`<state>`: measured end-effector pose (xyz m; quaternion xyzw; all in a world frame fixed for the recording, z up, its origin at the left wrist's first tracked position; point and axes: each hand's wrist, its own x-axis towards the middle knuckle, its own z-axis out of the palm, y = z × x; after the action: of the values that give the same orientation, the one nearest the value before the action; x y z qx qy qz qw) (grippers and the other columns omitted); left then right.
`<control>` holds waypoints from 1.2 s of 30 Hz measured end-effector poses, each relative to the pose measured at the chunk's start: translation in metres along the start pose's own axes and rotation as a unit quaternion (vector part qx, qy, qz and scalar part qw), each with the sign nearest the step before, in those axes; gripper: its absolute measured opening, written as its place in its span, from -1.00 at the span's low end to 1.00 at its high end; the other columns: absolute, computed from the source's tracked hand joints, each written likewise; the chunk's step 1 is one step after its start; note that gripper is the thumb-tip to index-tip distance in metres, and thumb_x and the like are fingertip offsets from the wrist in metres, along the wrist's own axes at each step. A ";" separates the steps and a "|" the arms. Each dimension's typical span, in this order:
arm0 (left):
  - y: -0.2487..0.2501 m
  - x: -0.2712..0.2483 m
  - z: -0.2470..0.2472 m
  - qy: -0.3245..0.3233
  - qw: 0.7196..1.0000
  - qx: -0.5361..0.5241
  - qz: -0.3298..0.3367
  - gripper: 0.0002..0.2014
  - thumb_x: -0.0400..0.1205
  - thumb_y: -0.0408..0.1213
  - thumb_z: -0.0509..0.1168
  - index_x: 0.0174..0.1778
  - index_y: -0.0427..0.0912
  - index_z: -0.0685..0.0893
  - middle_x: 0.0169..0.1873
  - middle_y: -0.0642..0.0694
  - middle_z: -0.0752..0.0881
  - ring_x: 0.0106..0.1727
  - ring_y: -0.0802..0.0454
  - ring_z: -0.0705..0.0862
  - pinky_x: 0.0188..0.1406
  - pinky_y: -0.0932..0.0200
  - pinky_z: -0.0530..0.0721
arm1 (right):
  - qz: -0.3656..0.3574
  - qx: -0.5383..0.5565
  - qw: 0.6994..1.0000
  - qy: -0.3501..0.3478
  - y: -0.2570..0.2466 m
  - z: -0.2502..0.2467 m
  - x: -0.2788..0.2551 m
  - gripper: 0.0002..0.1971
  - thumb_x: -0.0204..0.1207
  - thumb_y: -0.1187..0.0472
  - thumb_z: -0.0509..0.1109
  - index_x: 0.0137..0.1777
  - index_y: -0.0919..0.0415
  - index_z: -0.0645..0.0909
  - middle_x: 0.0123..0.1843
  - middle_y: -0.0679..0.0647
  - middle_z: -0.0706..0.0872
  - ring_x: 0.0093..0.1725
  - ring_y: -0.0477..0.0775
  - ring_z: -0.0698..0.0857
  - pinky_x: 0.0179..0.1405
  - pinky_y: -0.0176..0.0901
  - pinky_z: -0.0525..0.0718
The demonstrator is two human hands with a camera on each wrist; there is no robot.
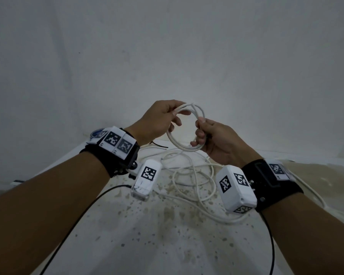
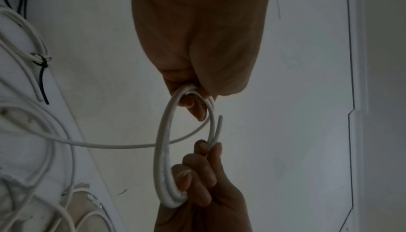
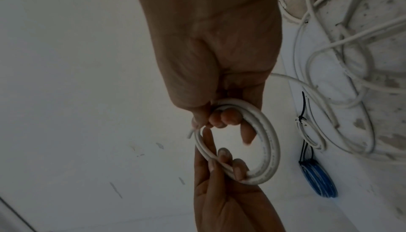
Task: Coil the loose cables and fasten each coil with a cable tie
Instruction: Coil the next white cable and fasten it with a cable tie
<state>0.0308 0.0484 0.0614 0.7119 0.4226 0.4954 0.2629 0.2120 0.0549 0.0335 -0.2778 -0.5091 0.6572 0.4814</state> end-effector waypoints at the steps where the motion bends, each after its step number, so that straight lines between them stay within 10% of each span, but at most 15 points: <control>1: 0.002 0.000 0.001 -0.004 1.000 -0.006 -0.006 -0.70 0.77 -0.50 0.08 0.27 -0.32 0.69 0.07 -0.17 0.79 -0.36 0.15 0.62 -0.52 0.27 0.53 | -0.002 -0.001 1.000 0.000 0.000 0.001 0.000 -0.76 0.75 0.16 0.20 -0.15 0.23 0.52 -0.49 0.02 0.44 -0.55 -0.05 0.43 -0.37 -0.14 0.73; 5: 0.009 0.003 0.003 0.014 1.000 -0.011 -0.017 -0.77 0.79 -0.35 0.16 0.03 -0.29 0.73 -0.20 -0.10 0.82 -0.58 0.16 0.47 -0.64 0.29 0.39 | -0.012 -0.009 1.000 -0.002 -0.006 0.003 0.000 -0.77 0.74 0.17 0.22 -0.15 0.22 0.53 -0.51 0.01 0.43 -0.57 -0.06 0.41 -0.40 -0.17 0.70; 15: 0.022 0.008 0.001 -0.106 0.993 0.047 -0.008 -0.69 0.79 -0.43 0.08 0.23 -0.17 0.72 0.11 -0.05 0.80 -0.45 0.13 0.53 -0.63 0.28 0.44 | 0.010 0.036 0.999 0.001 -0.007 -0.005 -0.002 -0.79 0.71 0.16 0.27 -0.17 0.19 0.54 -0.53 -0.04 0.37 -0.59 -0.10 0.33 -0.51 -0.28 0.55; 18: 0.029 0.008 0.005 -0.122 0.990 0.068 -0.015 -0.74 0.78 -0.39 0.13 0.17 -0.25 0.75 -0.26 0.09 0.79 -0.50 0.13 0.44 -0.63 0.31 0.37 | 0.017 0.025 1.000 0.007 -0.007 -0.007 -0.003 -0.80 0.69 0.14 0.30 -0.16 0.19 0.56 -0.52 -0.05 0.37 -0.59 -0.11 0.31 -0.53 -0.30 0.51; 23: 0.020 0.014 0.019 -0.004 0.990 0.126 0.063 -0.77 0.61 -0.05 0.44 -0.31 -0.05 0.81 -0.38 0.09 0.80 -0.35 0.21 0.67 -0.23 0.29 0.57 | 0.017 -0.056 0.998 -0.001 -0.012 -0.004 -0.004 -0.82 0.69 0.14 0.31 -0.11 0.20 0.59 -0.52 -0.06 0.38 -0.56 -0.13 0.29 -0.57 -0.33 0.46; 31: 0.005 0.020 0.032 0.079 0.996 0.037 0.021 -0.69 0.60 -0.07 0.45 -0.26 -0.27 0.82 -0.34 -0.05 0.83 -0.15 -0.02 0.81 0.14 -0.06 0.71 | -0.017 -0.042 0.999 0.016 -0.013 -0.003 -0.001 -0.77 0.70 0.14 0.32 0.15 0.30 0.66 -0.51 -0.08 0.48 -0.57 -0.15 0.34 -0.55 -0.34 0.44; 36: 0.014 0.018 0.040 0.113 0.994 0.006 -0.011 -0.68 0.64 -0.11 0.41 -0.28 -0.30 0.79 -0.34 -0.08 0.82 -0.58 0.33 0.60 -0.38 0.29 0.47 | -0.006 0.010 1.000 0.015 -0.014 0.000 0.001 -0.78 0.74 0.12 0.24 -0.01 0.24 0.61 -0.56 -0.10 0.36 -0.60 -0.16 0.18 -0.69 -0.39 0.16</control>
<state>0.0751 0.0588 0.0667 0.6483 0.4603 0.5670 0.2151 0.2165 0.0557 0.0467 -0.2799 -0.4966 0.6555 0.4954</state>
